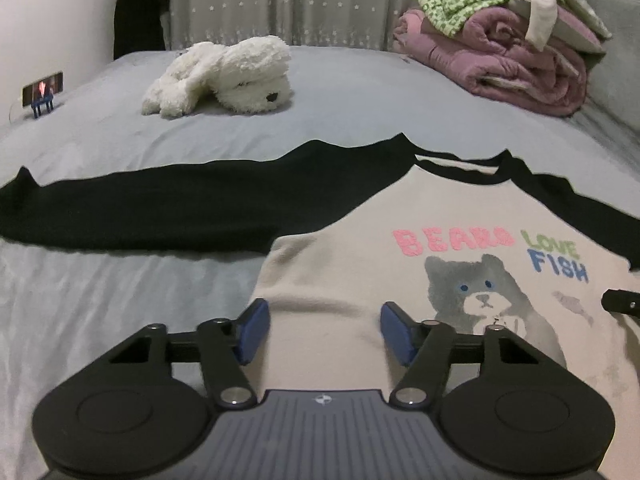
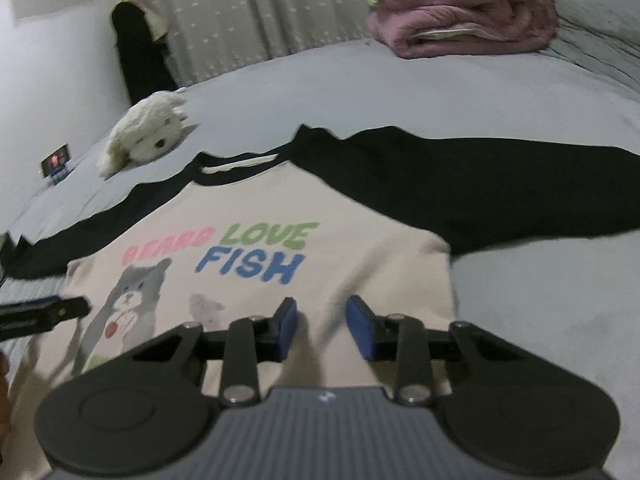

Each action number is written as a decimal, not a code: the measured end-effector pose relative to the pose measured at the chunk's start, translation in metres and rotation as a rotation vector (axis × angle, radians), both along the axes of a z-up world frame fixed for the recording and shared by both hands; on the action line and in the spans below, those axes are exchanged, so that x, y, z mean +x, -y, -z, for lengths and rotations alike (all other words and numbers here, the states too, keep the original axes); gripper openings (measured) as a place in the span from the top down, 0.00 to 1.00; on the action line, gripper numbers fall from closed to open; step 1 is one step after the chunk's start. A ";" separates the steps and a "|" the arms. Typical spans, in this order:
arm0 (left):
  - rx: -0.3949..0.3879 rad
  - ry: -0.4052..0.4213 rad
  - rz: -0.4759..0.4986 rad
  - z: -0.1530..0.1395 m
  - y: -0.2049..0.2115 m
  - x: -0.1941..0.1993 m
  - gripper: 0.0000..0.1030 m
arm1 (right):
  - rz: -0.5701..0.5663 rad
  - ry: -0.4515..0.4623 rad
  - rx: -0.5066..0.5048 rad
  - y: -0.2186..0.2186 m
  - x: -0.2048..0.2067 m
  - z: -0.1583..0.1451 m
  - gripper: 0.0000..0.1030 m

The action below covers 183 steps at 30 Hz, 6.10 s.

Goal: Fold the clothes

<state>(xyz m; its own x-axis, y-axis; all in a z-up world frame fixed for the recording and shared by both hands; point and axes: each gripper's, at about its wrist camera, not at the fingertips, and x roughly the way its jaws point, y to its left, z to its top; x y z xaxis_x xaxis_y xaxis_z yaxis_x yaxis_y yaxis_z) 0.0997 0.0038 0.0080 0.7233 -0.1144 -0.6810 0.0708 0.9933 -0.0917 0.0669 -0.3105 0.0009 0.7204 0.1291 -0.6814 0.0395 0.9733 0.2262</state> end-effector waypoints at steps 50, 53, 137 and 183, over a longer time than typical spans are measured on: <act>-0.002 -0.119 -0.116 -0.005 -0.017 0.013 0.41 | 0.021 0.019 -0.127 -0.015 -0.004 -0.002 0.82; -0.015 -0.122 -0.122 -0.006 -0.022 0.013 0.41 | 0.032 0.021 -0.133 -0.015 -0.005 -0.003 0.81; -0.472 0.112 -0.619 0.001 -0.359 0.048 0.40 | -0.677 -0.056 -0.292 -0.404 0.222 -0.002 0.93; -0.536 0.114 -0.729 -0.018 -0.384 0.050 0.96 | -0.943 0.267 -0.354 -0.517 0.091 -0.017 0.63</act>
